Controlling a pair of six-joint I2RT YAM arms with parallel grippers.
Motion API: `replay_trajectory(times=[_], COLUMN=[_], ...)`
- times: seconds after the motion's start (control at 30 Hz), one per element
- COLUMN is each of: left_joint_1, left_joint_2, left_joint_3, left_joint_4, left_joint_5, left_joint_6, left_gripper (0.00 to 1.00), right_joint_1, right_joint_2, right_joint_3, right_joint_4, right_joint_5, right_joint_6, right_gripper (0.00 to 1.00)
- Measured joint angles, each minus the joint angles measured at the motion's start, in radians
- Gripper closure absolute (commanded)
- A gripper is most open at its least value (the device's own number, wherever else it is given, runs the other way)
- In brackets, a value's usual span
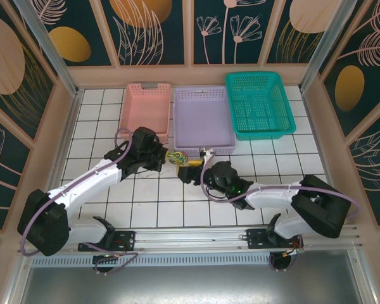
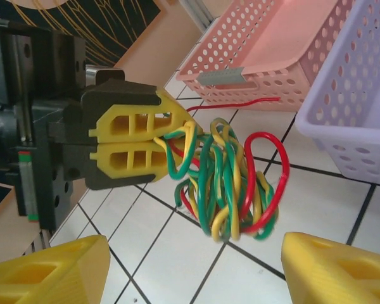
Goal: Untangle the cables
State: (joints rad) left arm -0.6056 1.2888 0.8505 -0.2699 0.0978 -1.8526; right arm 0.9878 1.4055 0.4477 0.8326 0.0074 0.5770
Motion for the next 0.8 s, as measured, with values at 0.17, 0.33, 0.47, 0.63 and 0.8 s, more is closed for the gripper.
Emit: replay_trajectory(times=[0.17,0.33,0.47,0.63,0.8], left_joint_1=[-0.005,-0.006,-0.005,-0.005,-0.005], left_joint_2=[0.0,-0.008,-0.017,-0.016,-0.004], left_joint_3=[0.001,0.001,0.003,0.013,0.05], left_joint_4=[0.0,-0.001,-0.005,-0.03,-0.066], left_joint_5=[0.008,0.015,0.006,-0.008,-0.042], left_joint_6=[-0.011,-0.019,-0.02,-0.019,0.018], left_gripper=[1.0,1.0,1.0,1.0,1.0], right_joint_1=[-0.016,-0.033,-0.037,-0.039,-0.061], right_joint_2=[0.064,0.117,0.146,0.149,0.142], right_joint_3=[0.019,0.071,0.09,0.09,0.127], right_joint_4=[0.069,0.093,0.114,0.113,0.052], right_joint_5=[0.001,-0.01,-0.031,-0.053,-0.101], right_joint_6=[0.016,0.041,0.066,0.09,0.109], right_gripper=[0.37,0.55,0.66,0.96,1.0])
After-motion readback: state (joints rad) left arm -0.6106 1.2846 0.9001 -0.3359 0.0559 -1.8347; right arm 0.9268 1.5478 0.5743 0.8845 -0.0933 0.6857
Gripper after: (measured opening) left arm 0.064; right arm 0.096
